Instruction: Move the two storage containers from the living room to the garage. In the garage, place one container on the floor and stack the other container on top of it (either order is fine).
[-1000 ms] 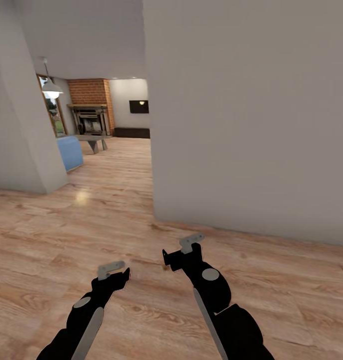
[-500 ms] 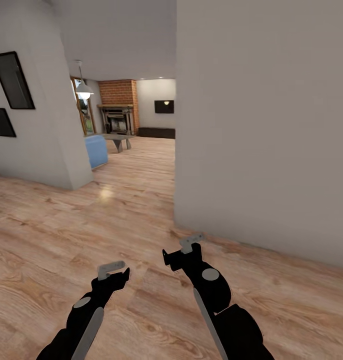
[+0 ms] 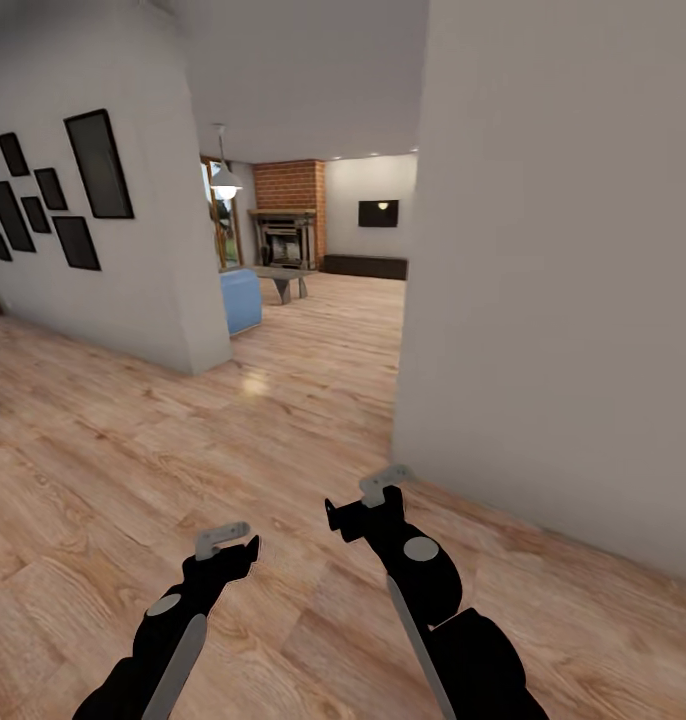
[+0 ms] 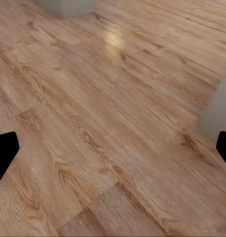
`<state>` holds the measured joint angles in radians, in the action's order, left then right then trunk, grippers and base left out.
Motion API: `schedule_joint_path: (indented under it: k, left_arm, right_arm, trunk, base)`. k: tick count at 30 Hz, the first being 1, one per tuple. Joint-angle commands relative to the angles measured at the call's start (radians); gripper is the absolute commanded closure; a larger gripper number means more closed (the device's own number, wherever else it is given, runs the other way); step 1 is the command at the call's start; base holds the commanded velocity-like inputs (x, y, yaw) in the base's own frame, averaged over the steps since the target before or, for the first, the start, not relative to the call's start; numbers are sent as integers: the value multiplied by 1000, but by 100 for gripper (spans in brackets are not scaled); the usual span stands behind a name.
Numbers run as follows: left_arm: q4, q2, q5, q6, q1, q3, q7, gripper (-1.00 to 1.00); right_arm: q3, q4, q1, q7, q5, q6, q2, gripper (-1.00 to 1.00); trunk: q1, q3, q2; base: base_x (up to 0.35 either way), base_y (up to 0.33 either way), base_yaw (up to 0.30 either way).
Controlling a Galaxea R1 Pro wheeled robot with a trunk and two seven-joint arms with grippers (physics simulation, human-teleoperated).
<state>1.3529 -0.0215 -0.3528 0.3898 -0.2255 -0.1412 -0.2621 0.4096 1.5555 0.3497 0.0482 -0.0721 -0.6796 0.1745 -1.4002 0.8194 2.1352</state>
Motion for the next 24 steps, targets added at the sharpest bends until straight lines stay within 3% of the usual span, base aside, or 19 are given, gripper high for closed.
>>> schedule_joint_path:
  k: [1, 18, 24]
  left_arm:
    - [0, 0, 0, 0, 0, 0, 0, -100]
    - [0, 0, 0, 0, 0, 0, 0, -100]
    - [0, 0, 0, 1, 0, 0, 0, -100]
  right_arm:
    - [0, 0, 0, 0, 0, 0, 0, -100]
    - [0, 0, 0, 0, 0, 0, 0, -100]
    - [0, 0, 0, 1, 0, 1, 0, -100]
  trunk:
    - [0, 0, 0]
    - [0, 0, 0]
    - [0, 0, 0]
  base:
    - [338, 0, 288]
    - [338, 69, 285]
    - [338, 129, 83]
